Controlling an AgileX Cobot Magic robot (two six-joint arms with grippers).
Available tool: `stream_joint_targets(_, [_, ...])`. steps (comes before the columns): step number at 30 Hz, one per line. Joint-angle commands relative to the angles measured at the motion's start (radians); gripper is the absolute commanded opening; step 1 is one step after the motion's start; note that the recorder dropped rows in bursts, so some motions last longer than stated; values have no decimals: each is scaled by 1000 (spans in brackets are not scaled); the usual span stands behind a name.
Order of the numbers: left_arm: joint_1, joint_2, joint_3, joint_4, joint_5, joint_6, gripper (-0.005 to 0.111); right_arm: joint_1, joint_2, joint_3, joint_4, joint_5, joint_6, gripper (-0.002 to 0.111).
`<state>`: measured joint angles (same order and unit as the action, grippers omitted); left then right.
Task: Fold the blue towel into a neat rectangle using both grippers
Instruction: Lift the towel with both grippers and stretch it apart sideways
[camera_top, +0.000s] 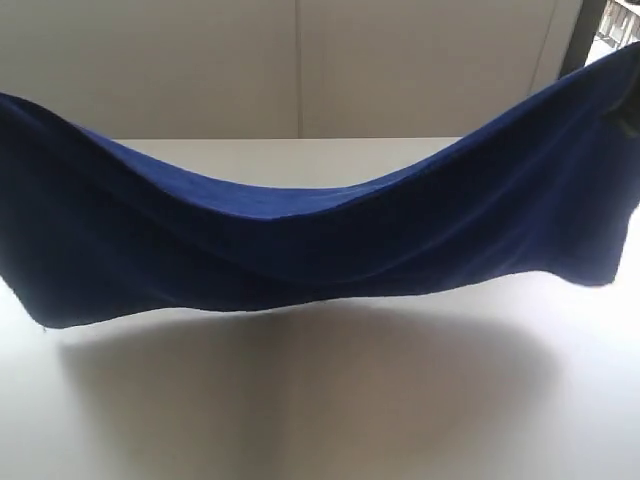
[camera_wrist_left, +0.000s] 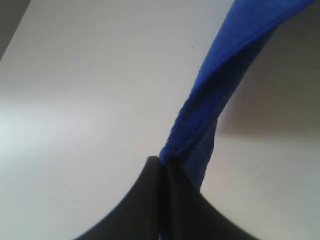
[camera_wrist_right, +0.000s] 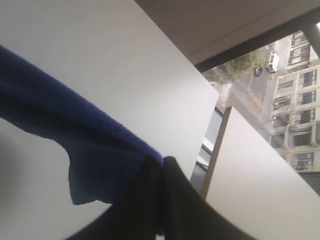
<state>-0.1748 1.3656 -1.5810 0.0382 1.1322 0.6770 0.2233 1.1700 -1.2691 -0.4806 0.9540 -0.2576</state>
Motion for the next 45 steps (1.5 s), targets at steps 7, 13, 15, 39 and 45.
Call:
stream_joint_targets(7, [1, -272, 231, -79, 89, -75, 0, -2, -125, 2, 176, 240, -8, 0])
stream_joint_targets(13, [1, -182, 310, -38, -19, -59, 0, -2, 30, 2, 170, 139, 22, 0])
stream_joint_targets(15, [1, -113, 339, -53, -128, -13, 0, -6, 113, 2, 133, 80, 35, 0])
stream_joint_targets(39, [3, 504, 370, -26, -1156, 65, 0, -155, 787, -14, -500, -563, 788, 0])
stream_joint_targets(45, [3, 476, 365, -26, -1181, 61, 0, -165, 762, -44, -571, -543, 822, 0])
